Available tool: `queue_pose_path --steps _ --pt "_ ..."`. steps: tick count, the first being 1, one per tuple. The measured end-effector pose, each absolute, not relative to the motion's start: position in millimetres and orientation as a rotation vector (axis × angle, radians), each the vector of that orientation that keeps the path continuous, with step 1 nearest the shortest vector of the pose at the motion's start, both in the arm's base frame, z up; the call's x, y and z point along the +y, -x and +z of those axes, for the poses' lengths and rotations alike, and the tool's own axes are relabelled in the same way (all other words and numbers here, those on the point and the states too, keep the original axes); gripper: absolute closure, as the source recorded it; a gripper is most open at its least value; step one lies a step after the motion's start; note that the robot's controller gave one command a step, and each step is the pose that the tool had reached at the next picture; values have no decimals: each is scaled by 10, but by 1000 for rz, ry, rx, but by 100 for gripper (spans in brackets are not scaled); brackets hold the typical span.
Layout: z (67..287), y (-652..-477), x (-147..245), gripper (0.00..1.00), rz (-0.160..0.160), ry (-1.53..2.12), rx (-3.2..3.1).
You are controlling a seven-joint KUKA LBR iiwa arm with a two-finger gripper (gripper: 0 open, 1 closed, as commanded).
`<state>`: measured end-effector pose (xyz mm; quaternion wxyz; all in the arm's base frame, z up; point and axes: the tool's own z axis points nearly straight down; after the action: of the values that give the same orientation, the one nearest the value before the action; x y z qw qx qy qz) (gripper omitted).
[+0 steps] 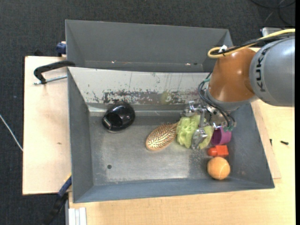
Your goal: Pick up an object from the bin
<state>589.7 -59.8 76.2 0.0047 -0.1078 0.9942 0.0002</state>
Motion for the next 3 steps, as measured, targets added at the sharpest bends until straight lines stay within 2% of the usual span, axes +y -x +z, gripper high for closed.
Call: queue_pose_path --steps 1,2,3 --pt "777 -6063 -529 100 -6 560 3079" --pt "777 -6063 -528 100 -6 560 3079" --pt "1244 -6090 -522 100 -2 558 3081"
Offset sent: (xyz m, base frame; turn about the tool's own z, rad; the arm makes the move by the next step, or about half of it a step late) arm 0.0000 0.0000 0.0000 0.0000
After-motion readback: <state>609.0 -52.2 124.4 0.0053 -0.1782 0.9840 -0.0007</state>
